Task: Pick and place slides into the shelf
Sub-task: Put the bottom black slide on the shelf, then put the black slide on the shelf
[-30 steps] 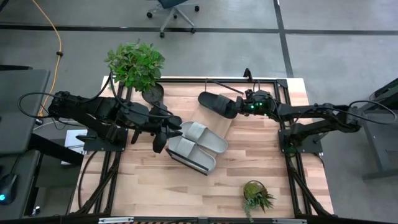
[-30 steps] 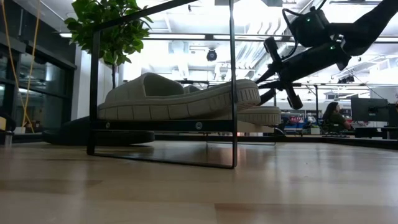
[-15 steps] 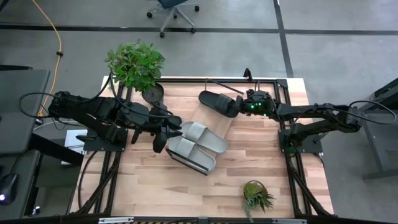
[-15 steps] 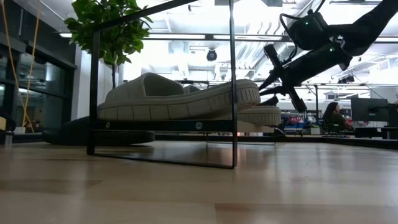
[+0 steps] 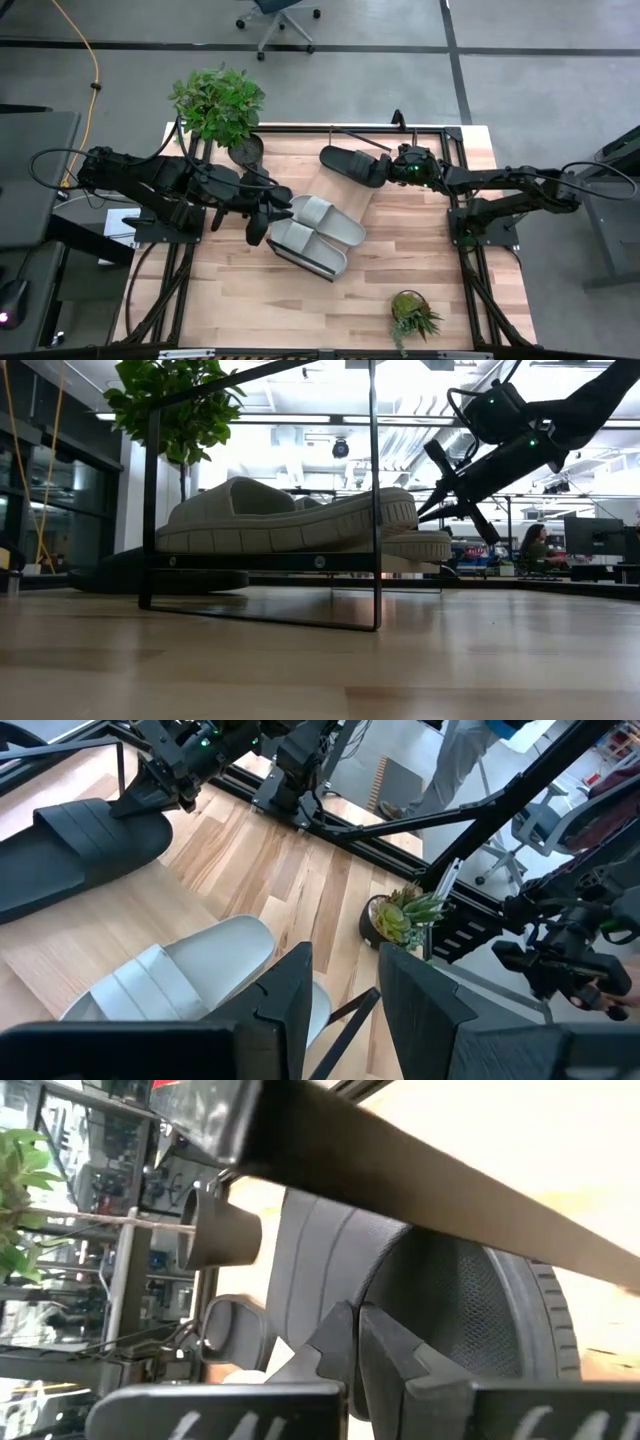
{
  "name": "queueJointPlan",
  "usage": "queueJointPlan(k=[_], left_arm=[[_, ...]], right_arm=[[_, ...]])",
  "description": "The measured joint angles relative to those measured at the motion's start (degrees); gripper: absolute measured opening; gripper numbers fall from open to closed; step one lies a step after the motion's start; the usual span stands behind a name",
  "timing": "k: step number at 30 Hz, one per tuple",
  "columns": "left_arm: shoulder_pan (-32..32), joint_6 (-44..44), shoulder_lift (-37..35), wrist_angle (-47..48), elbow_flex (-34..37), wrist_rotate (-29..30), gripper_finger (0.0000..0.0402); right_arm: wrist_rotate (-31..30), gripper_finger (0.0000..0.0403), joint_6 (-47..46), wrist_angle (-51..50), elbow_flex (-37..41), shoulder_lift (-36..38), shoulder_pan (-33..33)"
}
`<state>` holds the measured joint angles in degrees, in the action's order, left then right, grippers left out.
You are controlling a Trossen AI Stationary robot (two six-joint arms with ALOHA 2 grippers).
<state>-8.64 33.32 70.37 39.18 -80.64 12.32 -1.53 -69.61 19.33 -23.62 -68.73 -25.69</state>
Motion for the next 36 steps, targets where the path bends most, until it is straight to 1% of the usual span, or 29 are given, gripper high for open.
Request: queueJointPlan(k=[8,11,14,19,23,30,36], left_arm=[[0.0,0.0,0.0,0.0,0.0,0.0,0.0108],[0.0,0.0,0.0,0.0,0.0,0.0,0.0108],[0.0,0.0,0.0,0.0,0.0,0.0,0.0108],[0.0,0.0,0.0,0.1,0.0,0.0,0.0108],[0.0,0.1,0.0,0.2,0.0,0.0,0.0108],[0.0,0.2,0.0,1.3,0.0,0.0,0.0108],[0.0,0.2,0.0,2.1,0.0,0.0,0.0108]], right_arm=[[-1.4,0.0,0.1,-0.1,0.0,0.0,0.0],[-1.4,0.0006,0.1,-0.3,0.0,0.0,0.0],[-1.5,0.0028,0.0,-0.4,0.0,0.0,0.0],[-3.1,0.0079,-1.1,-1.1,0.0,0.0,0.0],[-4.5,0.01,-1.5,-2.0,0.0,0.0,0.1],[-6.5,0.0103,-2.4,-4.6,-0.1,1.0,0.3],[-9.6,0.0103,-2.1,-9.9,-0.1,5.2,1.3]])
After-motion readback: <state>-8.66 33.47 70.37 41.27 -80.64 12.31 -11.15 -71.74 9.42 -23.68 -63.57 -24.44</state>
